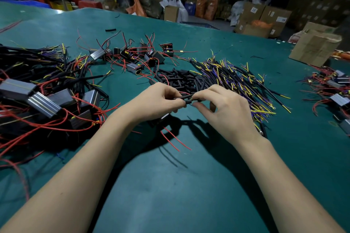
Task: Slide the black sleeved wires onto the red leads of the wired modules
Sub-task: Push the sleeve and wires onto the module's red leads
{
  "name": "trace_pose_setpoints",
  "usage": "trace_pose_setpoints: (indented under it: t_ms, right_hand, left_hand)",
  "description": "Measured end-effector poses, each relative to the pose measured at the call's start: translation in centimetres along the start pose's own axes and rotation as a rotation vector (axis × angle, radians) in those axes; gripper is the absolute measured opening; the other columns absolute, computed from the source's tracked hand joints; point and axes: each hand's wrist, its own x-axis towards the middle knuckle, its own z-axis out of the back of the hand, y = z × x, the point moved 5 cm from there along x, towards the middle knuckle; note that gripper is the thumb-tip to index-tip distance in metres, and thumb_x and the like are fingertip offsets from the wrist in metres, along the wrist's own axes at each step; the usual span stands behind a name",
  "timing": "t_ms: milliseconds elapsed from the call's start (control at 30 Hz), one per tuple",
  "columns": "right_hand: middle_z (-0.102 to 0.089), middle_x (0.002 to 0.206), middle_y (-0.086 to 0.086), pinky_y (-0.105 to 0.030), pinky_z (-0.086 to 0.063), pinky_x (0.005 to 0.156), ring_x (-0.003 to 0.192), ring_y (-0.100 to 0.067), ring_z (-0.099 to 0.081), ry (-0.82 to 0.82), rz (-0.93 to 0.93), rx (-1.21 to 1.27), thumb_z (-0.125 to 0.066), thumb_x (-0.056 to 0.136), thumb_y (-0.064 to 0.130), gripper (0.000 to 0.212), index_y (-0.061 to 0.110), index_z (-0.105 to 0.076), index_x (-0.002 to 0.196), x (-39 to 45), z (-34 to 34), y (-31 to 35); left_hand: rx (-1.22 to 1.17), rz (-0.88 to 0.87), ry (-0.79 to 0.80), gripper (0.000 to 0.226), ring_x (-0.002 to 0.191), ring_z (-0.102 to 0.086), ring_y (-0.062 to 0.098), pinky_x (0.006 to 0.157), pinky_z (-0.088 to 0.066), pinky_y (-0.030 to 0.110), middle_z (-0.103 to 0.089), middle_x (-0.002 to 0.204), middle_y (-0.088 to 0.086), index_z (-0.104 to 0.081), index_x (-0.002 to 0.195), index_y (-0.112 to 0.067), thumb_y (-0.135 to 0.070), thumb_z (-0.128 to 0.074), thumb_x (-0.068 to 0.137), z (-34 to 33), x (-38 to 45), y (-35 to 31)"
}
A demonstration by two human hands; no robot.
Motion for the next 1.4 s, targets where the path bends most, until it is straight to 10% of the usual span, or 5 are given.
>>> trace_pose_setpoints:
  t_ms: [433,800,1133,1400]
  right_hand:
    - [-0.054,0.097,-0.001,-0.036,-0.030,0.080,0.088,-0.020,-0.054,0.069,0.003,0.157,-0.071,0.081,0.015,0.005,0.017,-0.070,0.085,-0.2,-1.3,-0.7]
    - [-0.066,0.092,0.004,-0.037,-0.033,0.079,0.090,-0.016,-0.063,0.059,0.074,0.218,-0.069,0.084,0.006,0.006,0.012,-0.068,0.083,-0.2,-1.5,-0.4]
    - [-0.061,0.091,0.004,-0.035,-0.032,0.075,0.088,-0.008,-0.055,0.036,0.087,0.245,-0.068,0.085,0.008,0.005,0.012,-0.069,0.084,-0.4,-1.3,-0.8]
    - [-0.067,0.087,0.015,-0.027,-0.042,0.086,0.083,-0.010,-0.064,0.157,-0.131,0.405,-0.074,0.082,0.019,0.027,0.022,-0.058,0.104,-0.5,-0.9,-2.2]
  left_hand:
    - [0.150,0.039,-0.012,0.011,0.048,-0.045,0.003,0.047,-0.036,0.012,-0.058,0.058,-0.008,-0.066,0.071,-0.020,-0.024,-0.063,0.081,0.2,0.0,0.5]
    - [0.365,0.096,-0.017,0.019,0.093,-0.057,0.013,0.088,-0.018,0.031,-0.065,0.081,-0.009,-0.064,0.081,-0.028,-0.046,-0.061,0.087,1.3,-0.8,0.5]
    - [0.229,0.044,-0.034,0.014,0.073,-0.056,-0.007,0.105,-0.035,0.040,-0.070,0.073,-0.012,-0.069,0.079,-0.029,-0.042,-0.067,0.085,0.7,-0.6,-0.1]
    - [0.250,0.034,-0.016,0.017,0.080,-0.061,0.007,0.101,-0.036,0.036,-0.071,0.079,-0.005,-0.070,0.080,-0.026,-0.042,-0.069,0.083,0.6,-0.8,-0.2]
